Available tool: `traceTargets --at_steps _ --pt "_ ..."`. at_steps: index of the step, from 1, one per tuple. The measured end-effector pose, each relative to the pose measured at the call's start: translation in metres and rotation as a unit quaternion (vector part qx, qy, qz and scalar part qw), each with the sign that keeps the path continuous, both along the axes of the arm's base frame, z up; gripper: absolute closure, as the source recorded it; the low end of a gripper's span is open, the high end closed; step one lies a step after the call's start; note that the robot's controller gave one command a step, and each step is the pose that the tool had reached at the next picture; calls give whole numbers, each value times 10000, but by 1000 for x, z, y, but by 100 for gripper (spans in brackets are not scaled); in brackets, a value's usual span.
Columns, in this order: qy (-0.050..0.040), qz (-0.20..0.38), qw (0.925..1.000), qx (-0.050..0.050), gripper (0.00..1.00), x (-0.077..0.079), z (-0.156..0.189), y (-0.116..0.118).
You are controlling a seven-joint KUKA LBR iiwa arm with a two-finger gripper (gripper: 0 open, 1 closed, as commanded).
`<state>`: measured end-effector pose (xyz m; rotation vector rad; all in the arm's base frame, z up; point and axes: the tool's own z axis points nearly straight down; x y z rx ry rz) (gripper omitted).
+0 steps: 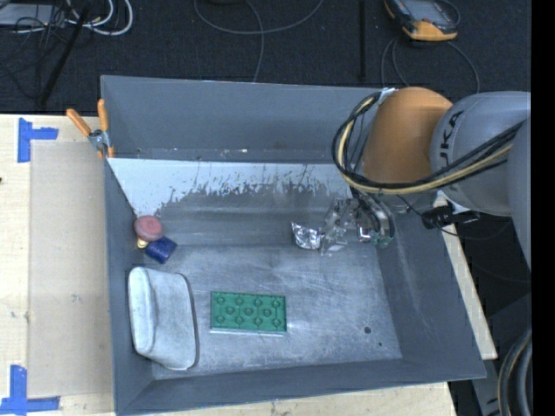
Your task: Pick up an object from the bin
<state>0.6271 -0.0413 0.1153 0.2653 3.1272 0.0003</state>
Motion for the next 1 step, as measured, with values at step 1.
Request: traceTargets --at_steps 1 --pt "-4 15 10000 -1 100 1 21 0"
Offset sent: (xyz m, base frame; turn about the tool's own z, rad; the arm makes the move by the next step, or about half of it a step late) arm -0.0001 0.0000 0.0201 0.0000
